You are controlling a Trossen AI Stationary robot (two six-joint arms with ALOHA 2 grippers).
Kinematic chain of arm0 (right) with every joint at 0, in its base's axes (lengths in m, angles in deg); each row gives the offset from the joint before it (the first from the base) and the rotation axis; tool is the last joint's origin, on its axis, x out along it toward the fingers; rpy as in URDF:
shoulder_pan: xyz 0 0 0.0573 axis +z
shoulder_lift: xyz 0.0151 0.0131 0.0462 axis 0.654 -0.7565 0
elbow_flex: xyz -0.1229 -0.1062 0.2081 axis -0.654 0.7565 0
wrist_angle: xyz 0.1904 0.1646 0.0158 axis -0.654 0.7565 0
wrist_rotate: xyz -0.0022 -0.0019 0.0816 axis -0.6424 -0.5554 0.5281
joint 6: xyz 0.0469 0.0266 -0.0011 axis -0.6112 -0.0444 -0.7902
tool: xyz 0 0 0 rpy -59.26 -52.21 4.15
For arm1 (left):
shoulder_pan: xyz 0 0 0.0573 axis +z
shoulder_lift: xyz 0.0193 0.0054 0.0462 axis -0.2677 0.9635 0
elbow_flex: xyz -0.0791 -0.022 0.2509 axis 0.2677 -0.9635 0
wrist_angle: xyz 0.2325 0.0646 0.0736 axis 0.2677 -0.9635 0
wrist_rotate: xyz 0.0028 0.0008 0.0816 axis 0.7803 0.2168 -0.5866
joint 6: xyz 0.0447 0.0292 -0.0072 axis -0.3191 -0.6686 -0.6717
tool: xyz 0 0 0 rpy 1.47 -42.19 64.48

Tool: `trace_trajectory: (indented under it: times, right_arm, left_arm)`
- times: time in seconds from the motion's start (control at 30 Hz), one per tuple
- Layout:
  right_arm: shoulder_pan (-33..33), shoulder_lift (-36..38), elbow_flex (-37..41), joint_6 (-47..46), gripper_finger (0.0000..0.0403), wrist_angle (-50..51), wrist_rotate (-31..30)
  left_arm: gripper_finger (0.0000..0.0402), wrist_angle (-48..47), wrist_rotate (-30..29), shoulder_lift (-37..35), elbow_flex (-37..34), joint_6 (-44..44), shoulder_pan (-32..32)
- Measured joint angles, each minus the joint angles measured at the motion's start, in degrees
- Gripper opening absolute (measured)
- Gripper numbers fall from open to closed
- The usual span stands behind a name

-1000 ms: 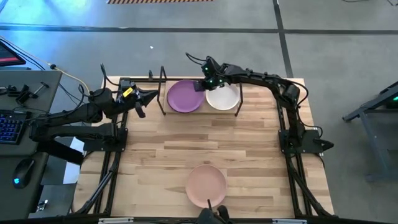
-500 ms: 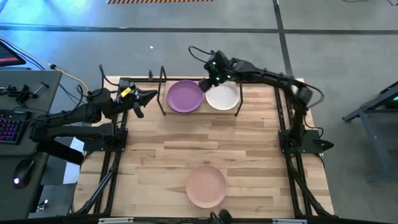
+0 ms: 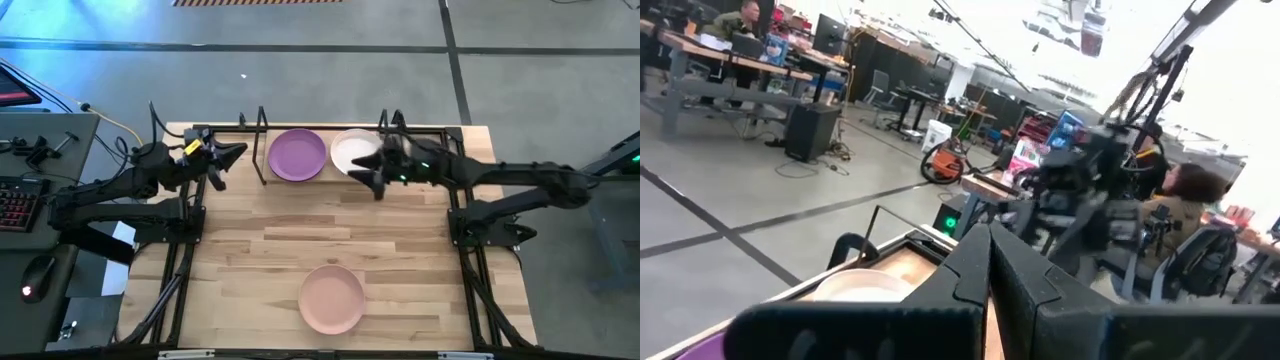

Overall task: Place and stack plates onto a shelf
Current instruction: Stack the pink plate on the white plate on the shelf

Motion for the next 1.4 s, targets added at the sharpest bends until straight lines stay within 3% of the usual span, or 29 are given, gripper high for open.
trace_trajectory:
  times: [0.13, 0.23, 0.8, 1.0, 1.3, 1.4]
  right_arm:
    - [4.2, 5.0, 6.7, 4.4, 0.0217, -10.3, -5.3]
    - [5.0, 6.7, 8.6, 4.5, 0.0217, -12.4, -8.4]
    - [4.9, 7.0, 8.2, 4.2, 0.0214, -12.0, -6.6]
    - [4.9, 7.0, 8.2, 4.6, 0.0188, -12.0, -5.2]
    - [4.9, 7.0, 8.2, 7.2, 0.0149, -12.0, -5.1]
    - [4.9, 7.0, 8.2, 6.9, 0.0118, -12.0, -5.0]
  left_arm:
    - [0.0, -0.1, 0.9, 0.8, 0.0, -3.1, 0.0]
    - [0.0, -0.1, 0.9, 1.6, 0.0, -3.6, 0.0]
    - [0.0, -0.2, 4.2, 2.6, 0.0, -3.1, 0.0]
    - [0.0, 0.1, 17.4, 2.6, 0.0, -2.5, 0.0]
    - [0.0, 0.1, 16.1, 2.6, 0.0, -0.5, -1.7]
    - [0.0, 0.1, 16.1, 3.0, 0.0, 0.0, -2.3]
